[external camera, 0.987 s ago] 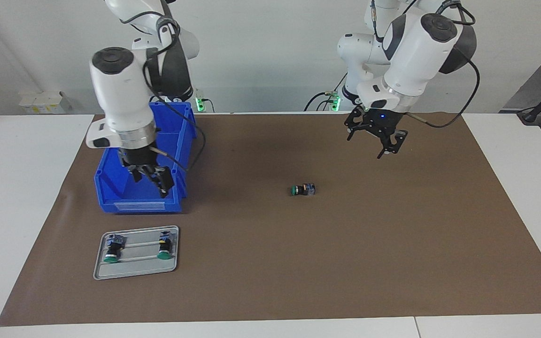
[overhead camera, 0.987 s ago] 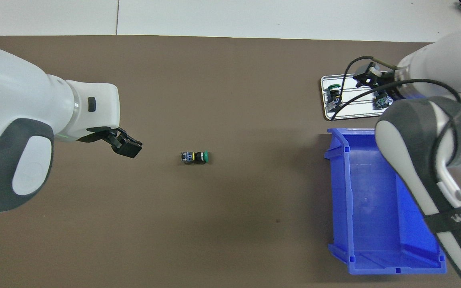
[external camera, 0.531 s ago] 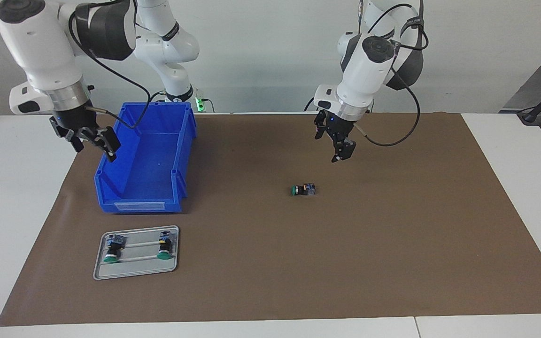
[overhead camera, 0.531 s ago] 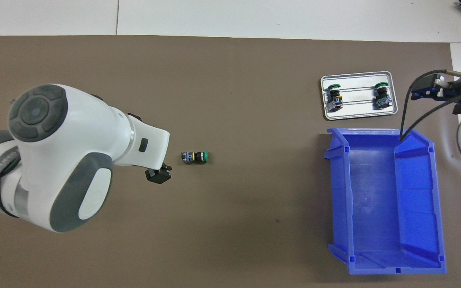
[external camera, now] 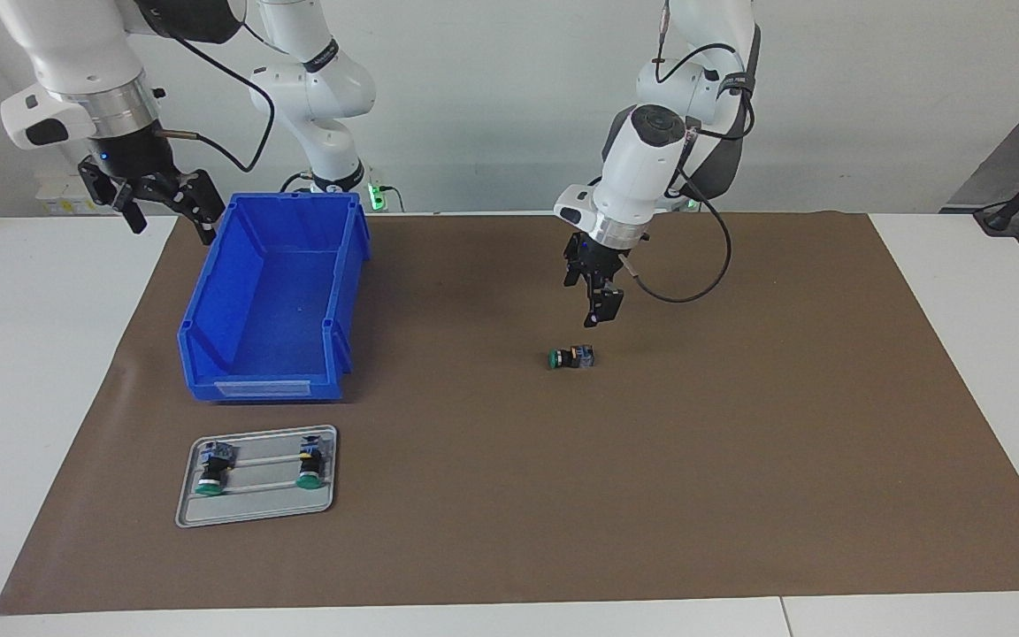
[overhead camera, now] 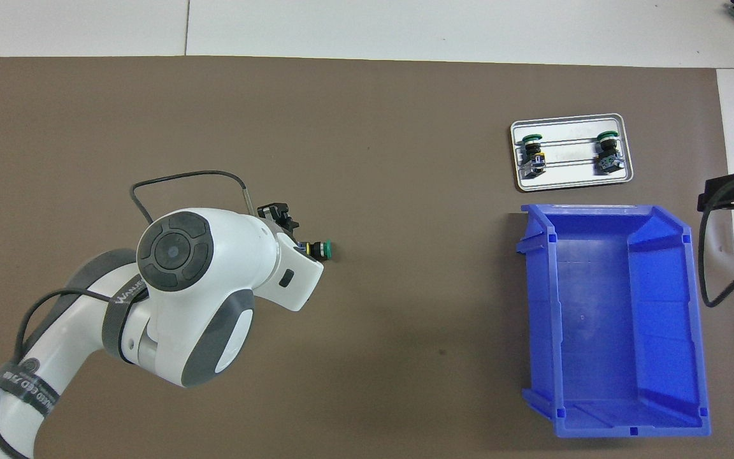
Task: Place and press button with both arms
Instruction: 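Move the left gripper over the button on the table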
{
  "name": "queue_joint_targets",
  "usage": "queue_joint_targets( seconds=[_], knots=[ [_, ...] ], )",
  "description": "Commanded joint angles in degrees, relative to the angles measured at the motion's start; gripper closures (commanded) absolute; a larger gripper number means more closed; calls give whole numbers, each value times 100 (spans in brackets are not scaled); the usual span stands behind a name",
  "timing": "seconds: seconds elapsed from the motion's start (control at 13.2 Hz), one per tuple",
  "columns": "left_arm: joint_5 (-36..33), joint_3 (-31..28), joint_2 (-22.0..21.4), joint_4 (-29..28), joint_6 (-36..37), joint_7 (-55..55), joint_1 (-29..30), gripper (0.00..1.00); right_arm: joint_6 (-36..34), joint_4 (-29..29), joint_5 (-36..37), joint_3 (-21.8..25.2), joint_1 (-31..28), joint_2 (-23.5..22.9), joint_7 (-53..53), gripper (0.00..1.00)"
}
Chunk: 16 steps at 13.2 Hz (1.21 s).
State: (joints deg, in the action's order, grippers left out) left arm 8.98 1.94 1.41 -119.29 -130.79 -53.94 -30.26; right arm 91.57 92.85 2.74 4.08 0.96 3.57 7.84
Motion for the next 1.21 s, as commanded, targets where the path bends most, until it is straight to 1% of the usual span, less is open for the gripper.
queue_joint_targets(
  seconds=[0.0,0.15,0.23,0.53,0.61,0.84,0.99,1.14],
  knots=[
    [69,-88,-9,-130,-219,-248,-68,1,-236,-21,-247,-21,-140,-5,-204,0],
    [77,-88,131,-104,-254,-22,-77,9,-271,31,-282,-21,-123,30,-160,0],
    [69,-88,306,-60,-384,207,-112,10,-280,40,-343,-21,-123,39,-169,0],
    [25,-106,834,265,-482,805,-401,10,-272,32,-169,-21,-70,39,-204,0],
    [7,-106,948,344,-482,859,-437,10,-254,23,-20,-47,-61,13,-213,0],
    [-71,-115,1299,371,-596,886,-490,9,-271,40,-10,-82,-44,12,-195,0],
    [-116,-115,1406,354,-711,886,-508,8,-289,49,-71,-100,-26,21,-151,0],
    [-177,-123,1406,354,-685,886,-508,8,-271,58,-80,-100,36,30,-142,0]
  ],
)
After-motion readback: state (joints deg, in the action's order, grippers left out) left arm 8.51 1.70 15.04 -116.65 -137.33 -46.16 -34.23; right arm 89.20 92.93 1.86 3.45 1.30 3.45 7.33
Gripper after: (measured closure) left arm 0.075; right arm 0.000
